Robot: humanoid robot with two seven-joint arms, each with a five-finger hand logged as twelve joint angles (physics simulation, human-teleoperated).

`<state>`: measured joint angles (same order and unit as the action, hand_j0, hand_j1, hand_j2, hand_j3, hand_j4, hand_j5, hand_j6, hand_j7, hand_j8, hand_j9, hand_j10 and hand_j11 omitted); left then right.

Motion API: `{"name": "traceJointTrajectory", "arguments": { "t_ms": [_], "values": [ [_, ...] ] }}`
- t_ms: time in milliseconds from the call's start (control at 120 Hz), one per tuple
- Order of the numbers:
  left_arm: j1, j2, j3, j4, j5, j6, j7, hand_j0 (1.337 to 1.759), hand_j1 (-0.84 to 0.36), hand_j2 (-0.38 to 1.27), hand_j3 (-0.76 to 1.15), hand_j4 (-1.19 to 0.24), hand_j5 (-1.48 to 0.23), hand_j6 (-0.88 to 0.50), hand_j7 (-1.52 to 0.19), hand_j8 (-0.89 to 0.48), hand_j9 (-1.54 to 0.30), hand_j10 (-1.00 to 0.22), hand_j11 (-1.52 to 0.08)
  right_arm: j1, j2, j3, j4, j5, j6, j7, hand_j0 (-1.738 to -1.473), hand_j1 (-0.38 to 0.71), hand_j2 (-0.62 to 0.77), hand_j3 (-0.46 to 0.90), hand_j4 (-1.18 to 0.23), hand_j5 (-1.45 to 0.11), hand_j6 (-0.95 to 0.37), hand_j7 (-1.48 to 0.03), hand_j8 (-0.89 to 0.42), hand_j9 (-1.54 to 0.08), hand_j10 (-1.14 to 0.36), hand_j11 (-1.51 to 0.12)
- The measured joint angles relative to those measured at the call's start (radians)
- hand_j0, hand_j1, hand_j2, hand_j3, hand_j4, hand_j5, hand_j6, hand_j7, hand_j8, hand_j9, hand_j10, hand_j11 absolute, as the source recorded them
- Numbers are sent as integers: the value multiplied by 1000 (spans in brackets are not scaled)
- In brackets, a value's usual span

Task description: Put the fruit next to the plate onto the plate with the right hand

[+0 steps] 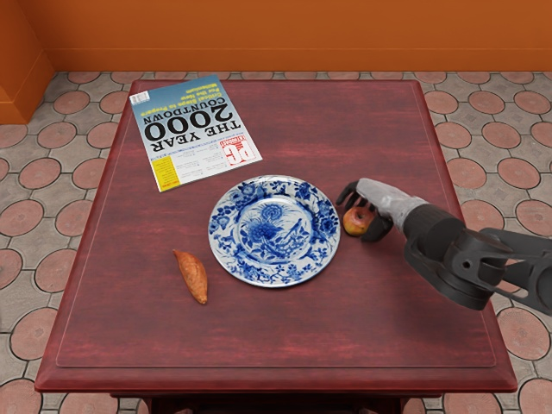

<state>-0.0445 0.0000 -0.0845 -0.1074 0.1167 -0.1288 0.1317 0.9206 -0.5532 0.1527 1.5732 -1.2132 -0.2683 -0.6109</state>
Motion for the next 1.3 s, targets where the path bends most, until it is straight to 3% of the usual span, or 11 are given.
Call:
{"name": "traceJointTrajectory", "arguments": {
  "t_ms": [317,492,717,967,1300],
  "values": [
    [0,0,0,0,0,0,0,1658,339,2,0,-9,-11,-9,-11,-9,-11,-9,-11,-8,2,0,0,-24,0,-1,-1656,249,-74,-1,-498,-636,-472,-640,-470,-638,-498,-637],
    [0,0,0,0,0,0,0,1658,339,2,0,-9,-11,-9,-11,-9,-11,-9,-11,-9,8,1,0,-27,1,-1,-1653,296,60,0,-569,-732,-434,-734,-435,-733,-570,-731],
    [0,0,0,0,0,0,0,1658,339,2,0,-9,-11,-9,-11,-9,-11,-9,-11,-9,17,2,-1,-26,3,-4,-1646,329,77,1,-648,-888,-347,-860,-344,-893,-583,-890],
    [0,0,0,0,0,0,0,1658,339,2,0,-9,-11,-9,-11,-9,-11,-9,-11,-1,11,15,-2,-12,3,-1,-1651,288,326,1,-711,-963,-496,-940,-454,-975,-699,-973],
    [0,0,0,0,0,0,0,1658,339,2,0,-9,-11,-9,-11,-9,-11,-9,-11,4,11,32,-3,-2,2,0,-1656,301,453,1,-744,-1043,-484,-999,-449,-1039,-742,-1042]
  ]
}}
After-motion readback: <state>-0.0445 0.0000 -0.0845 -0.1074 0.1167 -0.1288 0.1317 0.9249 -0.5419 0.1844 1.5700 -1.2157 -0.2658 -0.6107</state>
